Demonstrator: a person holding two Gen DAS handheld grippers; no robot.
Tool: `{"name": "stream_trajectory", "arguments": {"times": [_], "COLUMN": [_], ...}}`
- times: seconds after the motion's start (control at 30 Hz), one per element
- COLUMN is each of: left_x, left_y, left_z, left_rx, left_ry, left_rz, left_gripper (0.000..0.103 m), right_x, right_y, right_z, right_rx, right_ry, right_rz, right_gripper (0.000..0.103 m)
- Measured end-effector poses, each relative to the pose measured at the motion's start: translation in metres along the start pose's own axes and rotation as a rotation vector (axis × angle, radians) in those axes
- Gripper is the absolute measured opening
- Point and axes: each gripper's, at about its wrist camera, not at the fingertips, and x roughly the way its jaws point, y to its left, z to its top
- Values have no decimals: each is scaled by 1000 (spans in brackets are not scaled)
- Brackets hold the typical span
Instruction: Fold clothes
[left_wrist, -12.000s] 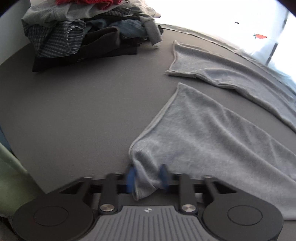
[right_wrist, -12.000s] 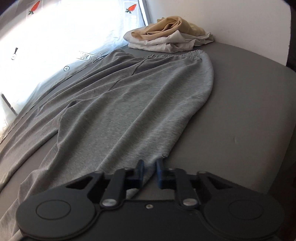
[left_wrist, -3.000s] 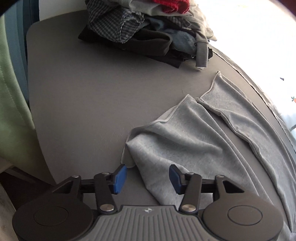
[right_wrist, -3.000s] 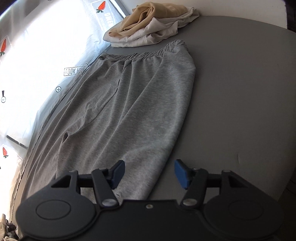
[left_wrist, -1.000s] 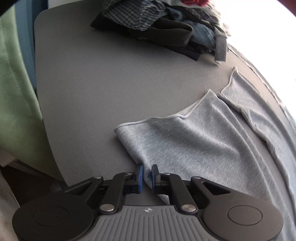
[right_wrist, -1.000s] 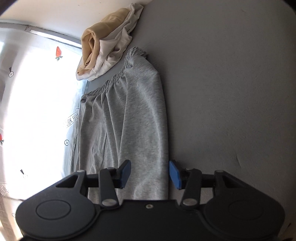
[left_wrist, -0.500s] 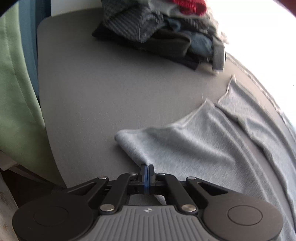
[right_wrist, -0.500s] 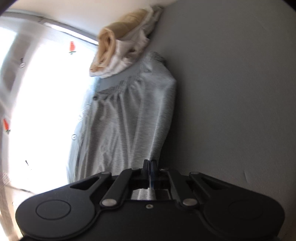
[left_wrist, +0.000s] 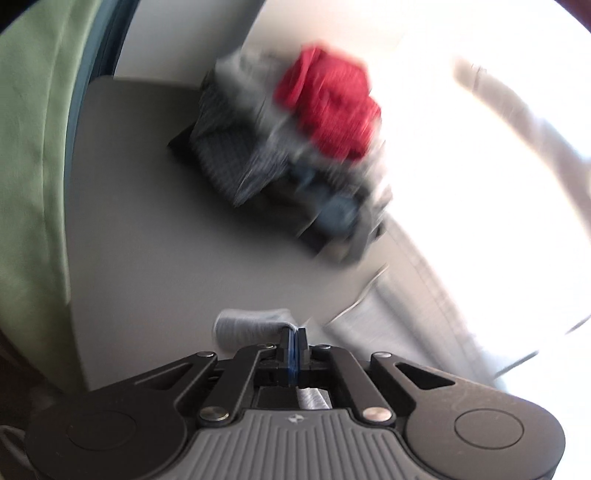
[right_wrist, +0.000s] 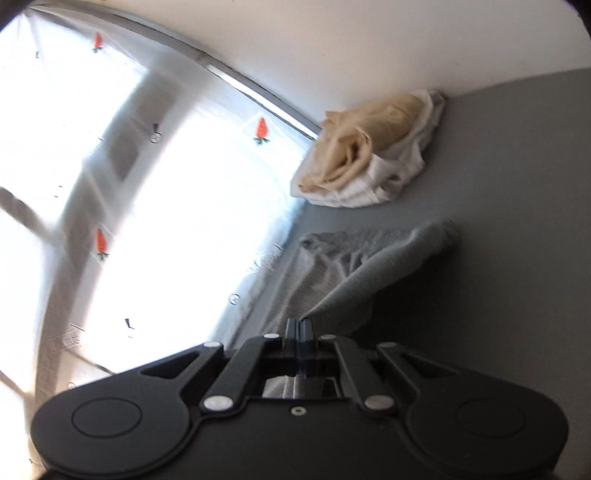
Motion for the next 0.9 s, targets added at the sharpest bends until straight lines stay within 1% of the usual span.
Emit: {"name": "stream_trajectory", "arguments": {"times": [0.07,0.1,0.13,0.2,0.27,0.43,0.53,0.67,0.9], "left_x": [-15,-17,-16,-5,-3,1,6,19,66], "left_y": [-13,-18,-20,-20,-18,-33,-39,-51,-91], "left_z": [10,12,13,9,3,0,3,8,16], "left_rx": [17,34,50,52,30,112,117,114,145], "left_ry": [-52,-66,-74,-53,-35,-59,-66,-63,-49], "left_rz": [-26,-33,-31,19,19,33,34,33,19], "left_gripper": [0,0,0,0,0,0,0,0,0], "right_x": [-4,-4,-2,3,3,10,22,41,91], "right_y": [4,3,1,-5,-7,8,15,27,56], "right_z": [8,10,12,13,11,12,15,19,31], "right_rx": [23,32,31,31,52,0,-11,-63,-136], "right_ry": [-30,-44,-49,-38,-43,-53,-57,-58,-45], "right_rz": [45,54,45,-2,13,21,22,5,-18], "right_gripper": [0,0,0,0,0,0,0,0,0]}}
